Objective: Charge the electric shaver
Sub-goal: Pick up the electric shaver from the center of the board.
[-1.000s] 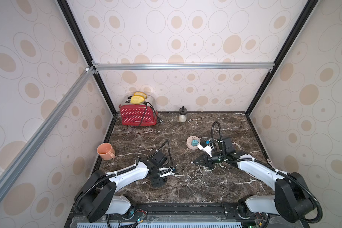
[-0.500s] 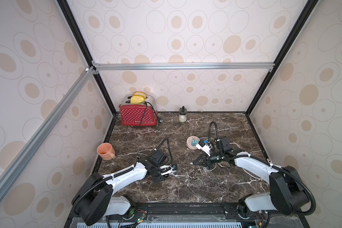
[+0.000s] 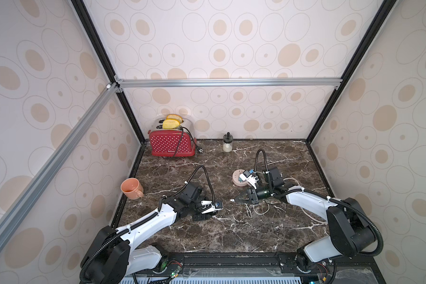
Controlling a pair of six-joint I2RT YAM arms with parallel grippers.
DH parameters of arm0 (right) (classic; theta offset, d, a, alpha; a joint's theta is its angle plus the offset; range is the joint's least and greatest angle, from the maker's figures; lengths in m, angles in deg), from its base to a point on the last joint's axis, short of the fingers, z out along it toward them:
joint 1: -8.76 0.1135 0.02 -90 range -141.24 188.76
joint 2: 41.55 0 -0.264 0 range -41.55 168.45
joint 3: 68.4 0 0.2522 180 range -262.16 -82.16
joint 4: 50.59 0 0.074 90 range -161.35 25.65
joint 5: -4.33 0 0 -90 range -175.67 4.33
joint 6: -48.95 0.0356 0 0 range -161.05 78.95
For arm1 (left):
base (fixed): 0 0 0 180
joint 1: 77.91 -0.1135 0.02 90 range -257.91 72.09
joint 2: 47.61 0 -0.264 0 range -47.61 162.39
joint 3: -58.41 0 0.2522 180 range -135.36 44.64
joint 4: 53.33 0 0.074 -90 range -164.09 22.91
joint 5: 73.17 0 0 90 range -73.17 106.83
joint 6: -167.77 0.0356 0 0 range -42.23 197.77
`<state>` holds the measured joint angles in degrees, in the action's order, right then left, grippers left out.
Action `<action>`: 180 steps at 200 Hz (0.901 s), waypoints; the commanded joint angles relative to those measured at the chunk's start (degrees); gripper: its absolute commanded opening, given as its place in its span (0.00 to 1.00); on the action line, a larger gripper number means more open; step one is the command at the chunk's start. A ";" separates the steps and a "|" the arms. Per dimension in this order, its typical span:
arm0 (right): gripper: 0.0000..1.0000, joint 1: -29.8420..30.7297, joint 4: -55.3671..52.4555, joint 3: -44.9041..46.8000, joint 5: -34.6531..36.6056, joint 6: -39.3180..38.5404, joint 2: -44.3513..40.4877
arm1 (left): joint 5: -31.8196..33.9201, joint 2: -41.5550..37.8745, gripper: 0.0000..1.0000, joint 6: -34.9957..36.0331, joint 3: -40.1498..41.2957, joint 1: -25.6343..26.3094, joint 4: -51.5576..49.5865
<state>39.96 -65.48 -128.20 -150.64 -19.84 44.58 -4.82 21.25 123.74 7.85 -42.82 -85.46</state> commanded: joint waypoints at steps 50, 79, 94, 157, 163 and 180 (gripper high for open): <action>0.00 3.19 6.07 -1.34 -3.58 11.18 4.10 | -2.38 -2.28 0.00 4.15 1.77 -0.36 15.76; 0.00 3.45 12.00 -0.20 -3.58 17.58 5.24 | -1.45 -2.70 0.00 4.81 2.62 -0.37 17.60; 0.00 3.56 17.18 0.71 -3.40 22.31 6.25 | -1.46 -2.30 0.00 4.91 2.71 -0.37 17.76; 0.00 4.28 20.78 1.63 -2.73 29.13 8.74 | -1.03 -1.49 0.00 5.52 2.45 -0.32 18.02; 0.00 4.29 20.81 1.81 -2.43 29.33 8.56 | -1.03 -1.53 0.00 5.69 2.58 -0.33 17.93; 0.00 4.45 20.29 1.75 -1.75 29.45 8.37 | -0.94 -1.78 0.00 5.68 2.69 -0.37 18.02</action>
<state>43.83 -46.96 -127.02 -152.85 7.31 52.99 -5.54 19.72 127.57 11.00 -42.84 -69.29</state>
